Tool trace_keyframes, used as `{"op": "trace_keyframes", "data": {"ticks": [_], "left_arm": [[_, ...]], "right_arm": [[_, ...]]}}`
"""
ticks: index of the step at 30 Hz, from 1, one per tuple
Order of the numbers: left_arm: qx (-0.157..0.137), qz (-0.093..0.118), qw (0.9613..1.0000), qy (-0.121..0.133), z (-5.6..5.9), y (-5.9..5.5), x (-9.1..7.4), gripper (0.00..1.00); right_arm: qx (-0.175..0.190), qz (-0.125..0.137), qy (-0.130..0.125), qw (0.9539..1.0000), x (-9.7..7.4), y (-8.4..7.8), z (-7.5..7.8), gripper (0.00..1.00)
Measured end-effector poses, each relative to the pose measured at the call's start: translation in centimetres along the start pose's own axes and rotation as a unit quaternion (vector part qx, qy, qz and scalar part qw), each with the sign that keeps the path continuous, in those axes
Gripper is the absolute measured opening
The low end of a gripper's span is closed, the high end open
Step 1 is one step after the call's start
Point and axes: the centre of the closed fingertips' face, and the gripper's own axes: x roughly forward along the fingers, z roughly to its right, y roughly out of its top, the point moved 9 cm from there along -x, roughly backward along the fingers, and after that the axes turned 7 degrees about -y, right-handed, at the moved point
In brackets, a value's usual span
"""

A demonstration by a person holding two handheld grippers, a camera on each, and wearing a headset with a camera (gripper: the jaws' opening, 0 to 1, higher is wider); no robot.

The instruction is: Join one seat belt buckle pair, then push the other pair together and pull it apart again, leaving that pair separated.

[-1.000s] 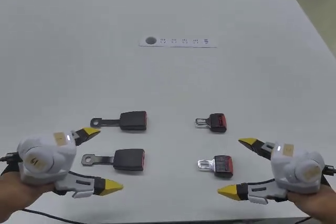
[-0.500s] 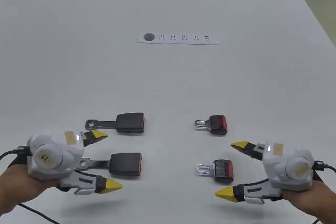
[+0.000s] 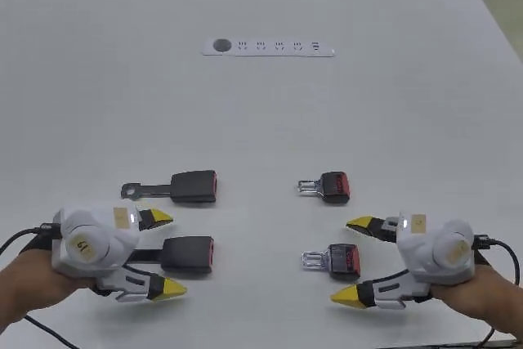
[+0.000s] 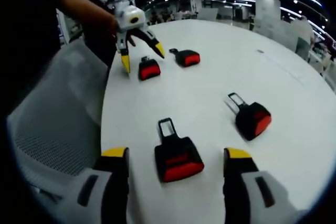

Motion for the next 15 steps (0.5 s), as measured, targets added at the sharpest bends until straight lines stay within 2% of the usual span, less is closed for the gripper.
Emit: {"op": "trace_keyframes", "data": {"ticks": [4, 7, 11, 15], "left_arm": [[0.010, -0.011, 0.9999, -0.008, 0.0, 0.2, 0.4, 0.62], [0.026, -0.028, 0.9992, -0.014, -0.1, 0.0, 0.8, 0.58], [0.041, -0.027, 0.9987, -0.012, -0.6, -0.1, 0.9, 0.52], [0.054, -0.032, 0.9980, -0.012, -1.0, -0.2, 1.0, 0.47]], "right_arm": [[-0.011, -0.011, 0.011, 0.9998, 0.0, -0.2, 0.2, 0.68], [-0.023, -0.017, 0.018, 0.9994, 0.0, -0.3, 0.3, 0.63], [-0.035, -0.031, 0.033, 0.9984, 0.1, -0.4, 0.4, 0.52], [-0.050, -0.036, 0.037, 0.9974, 0.2, -0.3, 0.3, 0.47]]}}
